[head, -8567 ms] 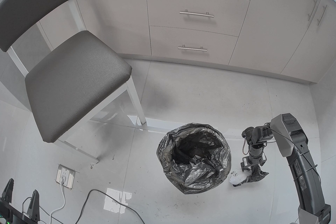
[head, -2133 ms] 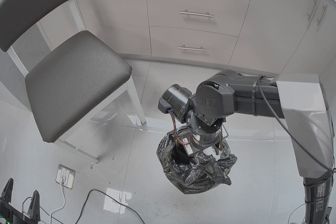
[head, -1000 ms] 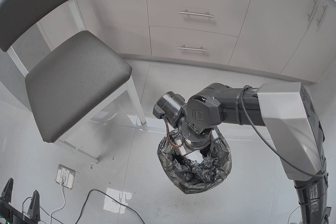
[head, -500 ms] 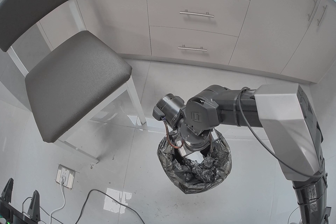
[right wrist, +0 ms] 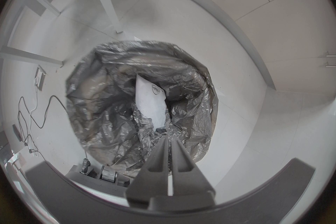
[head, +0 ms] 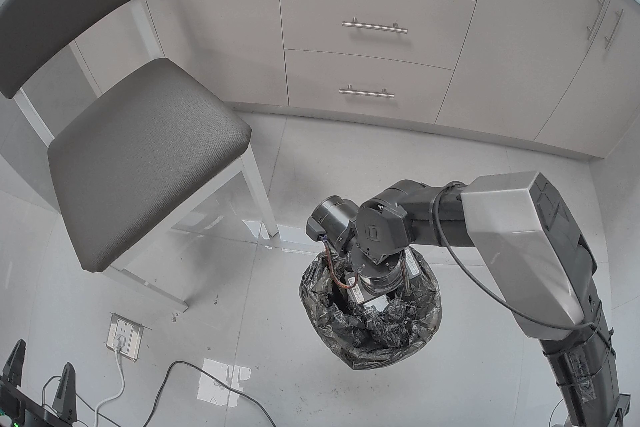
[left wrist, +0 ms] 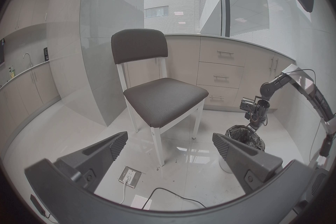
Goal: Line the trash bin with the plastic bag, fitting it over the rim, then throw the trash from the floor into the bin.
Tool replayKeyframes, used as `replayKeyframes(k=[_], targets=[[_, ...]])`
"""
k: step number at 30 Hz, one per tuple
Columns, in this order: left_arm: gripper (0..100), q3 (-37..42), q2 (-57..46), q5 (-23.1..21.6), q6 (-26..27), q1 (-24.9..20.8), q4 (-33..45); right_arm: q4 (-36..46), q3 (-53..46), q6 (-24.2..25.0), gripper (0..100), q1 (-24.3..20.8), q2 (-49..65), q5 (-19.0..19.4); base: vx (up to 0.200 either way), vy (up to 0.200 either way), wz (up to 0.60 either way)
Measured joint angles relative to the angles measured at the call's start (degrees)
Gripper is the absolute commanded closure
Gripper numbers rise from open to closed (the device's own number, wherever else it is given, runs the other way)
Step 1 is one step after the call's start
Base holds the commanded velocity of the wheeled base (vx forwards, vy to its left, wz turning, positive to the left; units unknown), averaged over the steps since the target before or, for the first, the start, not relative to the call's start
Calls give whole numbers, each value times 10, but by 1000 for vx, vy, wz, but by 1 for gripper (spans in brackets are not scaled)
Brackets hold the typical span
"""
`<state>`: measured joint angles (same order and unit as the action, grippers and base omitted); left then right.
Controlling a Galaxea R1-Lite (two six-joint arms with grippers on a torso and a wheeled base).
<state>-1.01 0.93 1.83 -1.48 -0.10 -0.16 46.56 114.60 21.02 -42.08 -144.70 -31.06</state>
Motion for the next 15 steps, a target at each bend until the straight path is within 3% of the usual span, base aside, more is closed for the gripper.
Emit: replayKeyframes(k=[5,15], targets=[[0,0,0,0,0,0,0,-5,0,0,100,19,-28,13,0,0,0],[0,0,0,0,0,0,0,-106,0,-4,100,36,-87,22,0,0,0]])
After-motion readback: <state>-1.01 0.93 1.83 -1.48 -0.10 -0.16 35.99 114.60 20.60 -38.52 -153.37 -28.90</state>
